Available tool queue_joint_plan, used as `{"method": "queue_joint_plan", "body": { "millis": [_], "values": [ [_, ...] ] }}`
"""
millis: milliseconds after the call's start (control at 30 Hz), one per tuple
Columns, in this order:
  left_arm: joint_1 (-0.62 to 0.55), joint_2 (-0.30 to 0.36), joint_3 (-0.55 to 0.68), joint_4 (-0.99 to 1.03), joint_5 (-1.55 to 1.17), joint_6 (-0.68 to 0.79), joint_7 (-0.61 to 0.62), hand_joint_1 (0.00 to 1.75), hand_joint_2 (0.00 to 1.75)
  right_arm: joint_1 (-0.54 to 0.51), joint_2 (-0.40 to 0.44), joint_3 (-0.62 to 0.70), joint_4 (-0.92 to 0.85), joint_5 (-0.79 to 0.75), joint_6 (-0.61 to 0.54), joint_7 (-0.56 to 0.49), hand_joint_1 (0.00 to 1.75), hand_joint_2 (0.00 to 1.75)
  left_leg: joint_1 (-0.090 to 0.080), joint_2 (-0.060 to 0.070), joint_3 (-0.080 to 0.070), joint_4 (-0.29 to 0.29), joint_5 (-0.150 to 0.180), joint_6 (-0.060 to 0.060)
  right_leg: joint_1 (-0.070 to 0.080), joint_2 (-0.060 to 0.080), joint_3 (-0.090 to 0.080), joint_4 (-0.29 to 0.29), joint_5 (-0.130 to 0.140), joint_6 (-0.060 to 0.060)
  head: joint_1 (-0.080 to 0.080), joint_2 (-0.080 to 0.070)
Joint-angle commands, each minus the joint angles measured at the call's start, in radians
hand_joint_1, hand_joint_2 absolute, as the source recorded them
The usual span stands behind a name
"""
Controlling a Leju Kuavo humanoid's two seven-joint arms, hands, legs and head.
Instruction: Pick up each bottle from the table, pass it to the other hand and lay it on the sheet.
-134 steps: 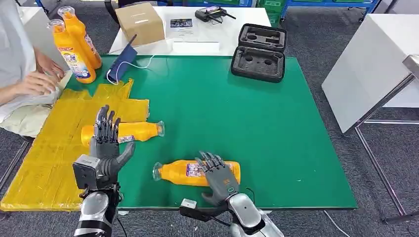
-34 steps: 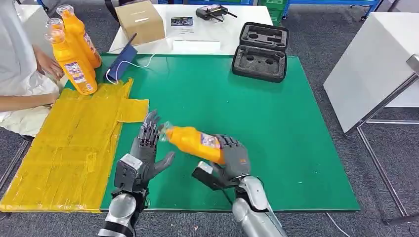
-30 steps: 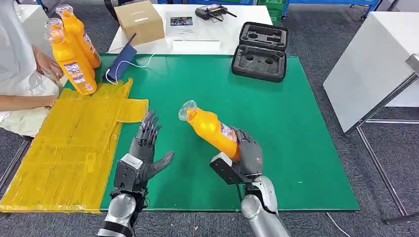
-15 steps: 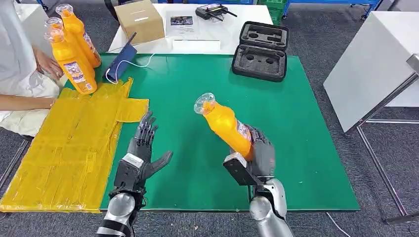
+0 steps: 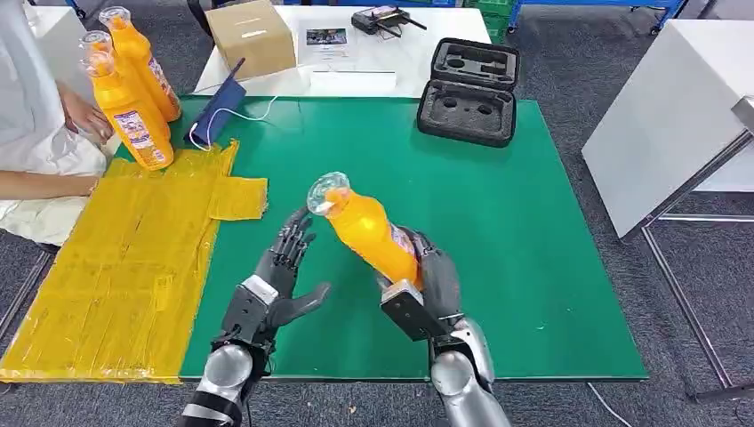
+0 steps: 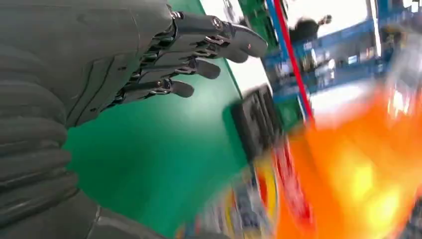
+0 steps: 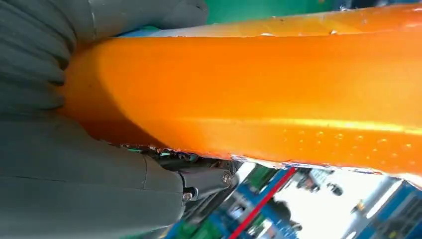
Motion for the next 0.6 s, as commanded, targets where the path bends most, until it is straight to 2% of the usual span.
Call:
{"method": "queue_joint_plan", "body": {
  "millis": [33, 267, 600],
  "values": [
    [-0.084, 0.026, -0.050, 0.126, 0.071, -0.046, 0.006, 0.00, 1.75, -0.105, 0.028, 0.123, 0.256, 0.012, 0.015, -0.013, 1.75, 1.75, 0.001, 0.003, 0.005, -0.001, -0.002, -0.002, 0.001, 0.003, 0.005, -0.002, -0.001, -0.002, 0.000, 0.000],
    [-0.061, 0.029, -0.087, 0.068, 0.100, -0.082, -0.001, 0.00, 1.75, -0.135, 0.034, 0.180, 0.374, 0.046, -0.024, 0.000, 1.75, 1.75, 0.001, 0.003, 0.004, -0.001, -0.002, -0.001, 0.001, 0.003, 0.004, -0.002, -0.001, -0.001, 0.000, 0.000],
    [-0.061, 0.032, -0.096, 0.036, 0.124, -0.074, 0.015, 0.00, 1.75, -0.128, 0.044, 0.223, 0.417, 0.087, -0.038, -0.003, 1.75, 1.75, 0.001, 0.000, 0.002, -0.001, -0.001, -0.001, 0.001, 0.000, 0.002, -0.001, -0.001, -0.001, 0.000, 0.000]
  ]
}}
